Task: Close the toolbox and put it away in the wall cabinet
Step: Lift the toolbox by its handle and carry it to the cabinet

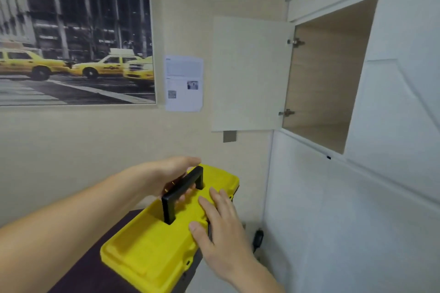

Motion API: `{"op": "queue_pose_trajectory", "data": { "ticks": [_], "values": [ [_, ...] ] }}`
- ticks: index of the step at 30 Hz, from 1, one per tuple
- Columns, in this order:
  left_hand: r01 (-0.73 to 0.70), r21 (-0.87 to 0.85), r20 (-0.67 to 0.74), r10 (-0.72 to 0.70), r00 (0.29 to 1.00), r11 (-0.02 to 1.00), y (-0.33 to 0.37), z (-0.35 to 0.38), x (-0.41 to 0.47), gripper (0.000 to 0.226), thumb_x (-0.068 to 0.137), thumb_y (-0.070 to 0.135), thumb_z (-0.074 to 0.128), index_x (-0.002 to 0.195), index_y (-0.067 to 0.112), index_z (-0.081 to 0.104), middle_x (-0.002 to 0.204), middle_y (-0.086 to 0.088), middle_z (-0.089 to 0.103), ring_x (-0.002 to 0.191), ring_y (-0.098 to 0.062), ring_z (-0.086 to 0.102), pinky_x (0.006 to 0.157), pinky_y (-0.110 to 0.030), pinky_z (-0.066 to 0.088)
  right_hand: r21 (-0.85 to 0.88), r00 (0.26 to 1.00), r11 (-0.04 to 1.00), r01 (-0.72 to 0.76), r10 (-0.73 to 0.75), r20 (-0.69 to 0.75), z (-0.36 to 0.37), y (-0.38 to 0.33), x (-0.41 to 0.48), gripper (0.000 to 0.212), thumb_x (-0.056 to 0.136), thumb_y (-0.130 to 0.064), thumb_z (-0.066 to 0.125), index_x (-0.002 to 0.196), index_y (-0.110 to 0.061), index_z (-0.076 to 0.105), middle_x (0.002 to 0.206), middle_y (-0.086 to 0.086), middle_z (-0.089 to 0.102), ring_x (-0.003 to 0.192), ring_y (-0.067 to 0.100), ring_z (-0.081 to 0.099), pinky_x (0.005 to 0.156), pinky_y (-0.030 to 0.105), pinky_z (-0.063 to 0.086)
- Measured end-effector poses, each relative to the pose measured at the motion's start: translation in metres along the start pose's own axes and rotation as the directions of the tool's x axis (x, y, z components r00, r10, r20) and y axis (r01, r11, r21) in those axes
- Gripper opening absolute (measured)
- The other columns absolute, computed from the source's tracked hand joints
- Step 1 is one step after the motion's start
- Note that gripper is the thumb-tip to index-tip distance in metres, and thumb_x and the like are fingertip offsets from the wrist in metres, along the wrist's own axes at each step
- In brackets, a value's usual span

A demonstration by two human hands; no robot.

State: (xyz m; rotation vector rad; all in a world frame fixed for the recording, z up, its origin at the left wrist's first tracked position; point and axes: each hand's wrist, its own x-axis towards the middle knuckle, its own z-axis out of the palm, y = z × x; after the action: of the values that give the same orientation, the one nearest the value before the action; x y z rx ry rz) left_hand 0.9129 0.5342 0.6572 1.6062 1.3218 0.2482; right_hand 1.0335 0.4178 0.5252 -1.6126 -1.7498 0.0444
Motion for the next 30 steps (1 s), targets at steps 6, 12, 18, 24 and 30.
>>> {"op": "queue_pose_trajectory", "data": {
  "ticks": [6,12,18,24,30],
  "values": [
    [-0.047,0.003,0.017,0.047,0.999,0.999,0.094,0.053,0.078,0.064,0.086,0.063,0.044,0.071,0.003,0.06,0.045,-0.006,0.056,0.037,-0.021,0.053,0.044,-0.02,0.044,-0.03,0.998,0.999,-0.034,0.033,-0.049,-0.053,0.102,0.051,0.071,0.085,-0.074,0.019,0.146,-0.037,0.027,0.161,-0.016,0.006,0.143,0.0,-0.014,0.119,0.038,0.008],
    [-0.078,0.009,0.022,0.078,0.997,0.997,0.172,0.083,0.145,0.063,0.085,0.063,0.045,0.071,0.004,0.059,0.045,-0.006,0.057,0.039,-0.021,0.053,0.053,-0.026,0.043,-0.05,0.997,0.998,-0.037,0.033,-0.074,-0.095,0.18,0.104,0.07,0.086,-0.073,0.016,0.146,-0.038,0.027,0.16,-0.017,0.006,0.143,0.0,-0.013,0.117,0.032,0.006],
    [-0.105,0.036,0.048,0.104,0.993,0.994,0.231,0.095,0.211,0.065,0.084,0.066,0.044,0.073,0.004,0.06,0.047,-0.006,0.057,0.039,-0.021,0.053,0.049,-0.024,0.044,-0.066,0.991,0.996,-0.053,0.045,-0.129,-0.109,0.239,0.158,0.07,0.087,-0.072,0.015,0.146,-0.036,0.028,0.16,-0.014,0.008,0.144,0.002,-0.011,0.118,0.034,0.009],
    [-0.178,0.021,0.14,0.174,0.975,0.984,0.285,0.098,0.291,0.063,0.086,0.062,0.045,0.071,0.003,0.057,0.048,-0.007,0.056,0.036,-0.019,0.05,0.039,-0.02,0.043,-0.071,0.976,0.991,-0.109,0.094,-0.196,-0.111,0.3,0.222,0.069,0.087,-0.074,0.014,0.145,-0.038,0.027,0.16,-0.015,0.011,0.145,0.003,-0.006,0.118,0.04,0.015],
    [-0.299,0.053,0.252,0.277,0.927,0.953,0.361,0.112,0.366,0.05,0.089,0.051,0.048,0.072,0.004,0.056,0.055,-0.006,0.052,0.039,-0.018,0.047,0.042,-0.021,0.041,-0.124,0.943,0.972,-0.201,0.157,-0.294,-0.133,0.362,0.289,0.067,0.088,-0.073,0.019,0.145,-0.039,0.028,0.16,-0.014,0.013,0.145,0.004,-0.002,0.117,0.04,0.018]
  ]
}}
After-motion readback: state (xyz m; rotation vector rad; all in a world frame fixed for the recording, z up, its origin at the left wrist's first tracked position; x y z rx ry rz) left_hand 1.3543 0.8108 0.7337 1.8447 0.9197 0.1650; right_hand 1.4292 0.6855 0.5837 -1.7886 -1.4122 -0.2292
